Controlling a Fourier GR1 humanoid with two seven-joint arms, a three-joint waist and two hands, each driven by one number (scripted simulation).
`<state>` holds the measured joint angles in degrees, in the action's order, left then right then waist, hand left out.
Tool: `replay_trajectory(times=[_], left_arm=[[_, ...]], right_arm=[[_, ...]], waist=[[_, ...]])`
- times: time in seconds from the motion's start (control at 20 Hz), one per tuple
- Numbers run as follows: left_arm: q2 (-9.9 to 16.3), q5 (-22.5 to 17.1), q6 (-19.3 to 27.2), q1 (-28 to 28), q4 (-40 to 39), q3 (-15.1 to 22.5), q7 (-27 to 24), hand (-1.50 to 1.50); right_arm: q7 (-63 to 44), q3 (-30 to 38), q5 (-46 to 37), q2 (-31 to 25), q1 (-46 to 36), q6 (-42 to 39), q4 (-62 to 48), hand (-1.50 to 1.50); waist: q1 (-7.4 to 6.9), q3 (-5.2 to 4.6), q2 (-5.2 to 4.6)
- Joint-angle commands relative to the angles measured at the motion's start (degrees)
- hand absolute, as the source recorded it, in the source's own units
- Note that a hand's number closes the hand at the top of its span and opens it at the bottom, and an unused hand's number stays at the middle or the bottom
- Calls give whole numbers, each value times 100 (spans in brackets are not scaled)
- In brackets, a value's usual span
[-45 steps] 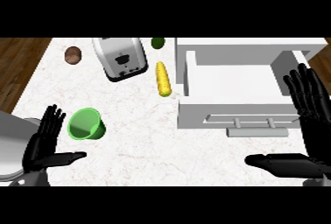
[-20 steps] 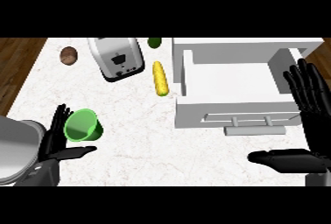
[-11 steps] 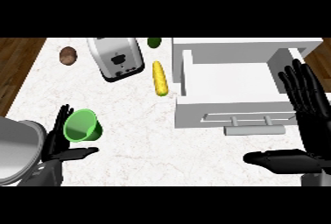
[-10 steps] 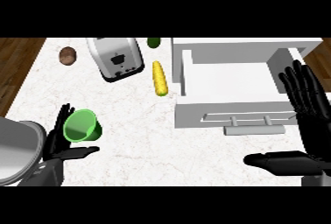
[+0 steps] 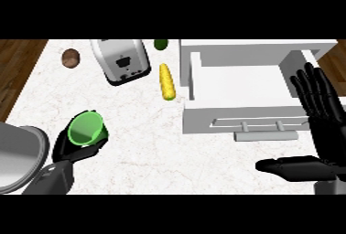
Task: Pick up the cup, place it into the drawer and close the drawer
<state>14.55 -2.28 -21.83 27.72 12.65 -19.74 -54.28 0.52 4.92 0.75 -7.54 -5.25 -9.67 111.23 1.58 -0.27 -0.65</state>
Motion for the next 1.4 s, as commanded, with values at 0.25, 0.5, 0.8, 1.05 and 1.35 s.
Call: replay_trajectory(times=[0.25, 0.5, 0.8, 1.05, 1.35], left_arm=[[-204, -265, -1422, 133, 199, -42, -412, 150], [-163, -563, -933, -46, 285, -347, -641, 150], [-319, -636, -486, -122, 551, -432, -1074, 150], [-233, -644, -613, 35, 988, -336, -1047, 150], [-663, -572, -276, 426, 1849, 111, -207, 150]], right_arm=[[210, 122, 0, -62, 7, -57, -263, -150], [-95, -18, -56, -24, 61, -19, 36, -150], [273, -70, -282, 100, 81, 117, -155, -150], [282, 122, -201, -38, 102, 38, -229, -150], [97, 328, 45, -137, 198, -59, -130, -150]], waist=[[-28, 6, 2], [-43, 6, 23], [-63, 12, 31], [-110, 19, 48], [-177, 33, 92]])
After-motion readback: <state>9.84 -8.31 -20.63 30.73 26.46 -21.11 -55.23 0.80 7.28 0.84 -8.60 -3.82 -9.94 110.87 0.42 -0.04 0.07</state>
